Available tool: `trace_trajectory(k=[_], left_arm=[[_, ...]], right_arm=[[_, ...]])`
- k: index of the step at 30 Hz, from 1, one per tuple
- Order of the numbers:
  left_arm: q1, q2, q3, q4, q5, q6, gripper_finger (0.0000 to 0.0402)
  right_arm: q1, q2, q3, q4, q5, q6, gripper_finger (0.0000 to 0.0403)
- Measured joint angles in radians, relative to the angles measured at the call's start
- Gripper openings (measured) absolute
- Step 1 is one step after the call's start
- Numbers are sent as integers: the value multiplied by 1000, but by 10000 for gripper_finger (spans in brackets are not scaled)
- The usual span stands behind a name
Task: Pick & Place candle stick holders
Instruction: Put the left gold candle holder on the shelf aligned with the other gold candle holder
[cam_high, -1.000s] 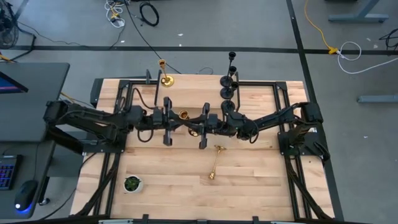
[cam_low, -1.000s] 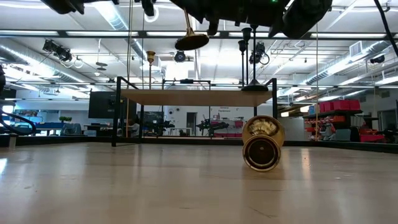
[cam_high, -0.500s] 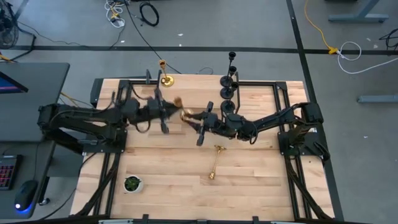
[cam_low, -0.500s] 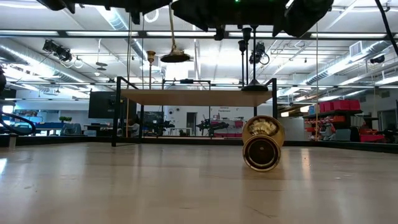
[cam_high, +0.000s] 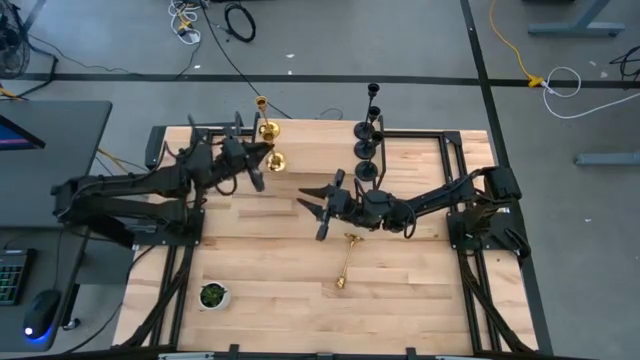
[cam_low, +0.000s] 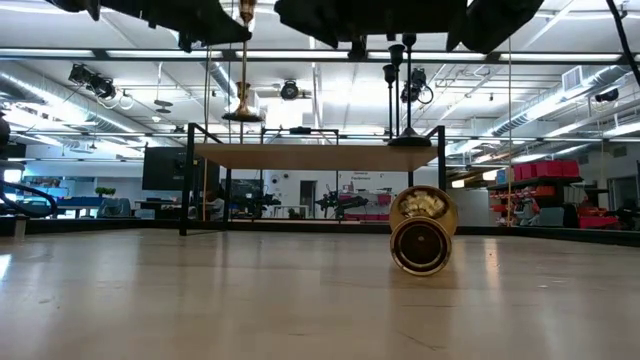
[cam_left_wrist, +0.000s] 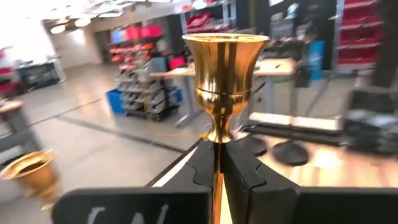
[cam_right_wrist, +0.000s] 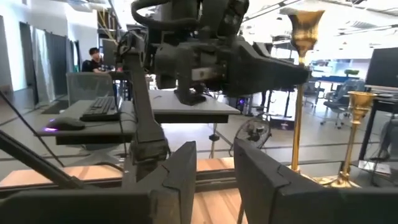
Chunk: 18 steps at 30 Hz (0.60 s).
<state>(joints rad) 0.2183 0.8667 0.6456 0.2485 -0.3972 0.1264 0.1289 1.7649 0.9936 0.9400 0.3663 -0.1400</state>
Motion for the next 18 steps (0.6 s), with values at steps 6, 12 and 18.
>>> trace_trajectory(k=[6,12,18], left_arm=[[120,4,0,-56,-3,-20,12],[265,4,0,-55,116,-86,12],[387,4,0,-59,266,-159,12]], right_arm=[[18,0,0,0,-3,-11,109],[20,0,0,1,0,-26,109],[20,0,0,3,0,-26,110]])
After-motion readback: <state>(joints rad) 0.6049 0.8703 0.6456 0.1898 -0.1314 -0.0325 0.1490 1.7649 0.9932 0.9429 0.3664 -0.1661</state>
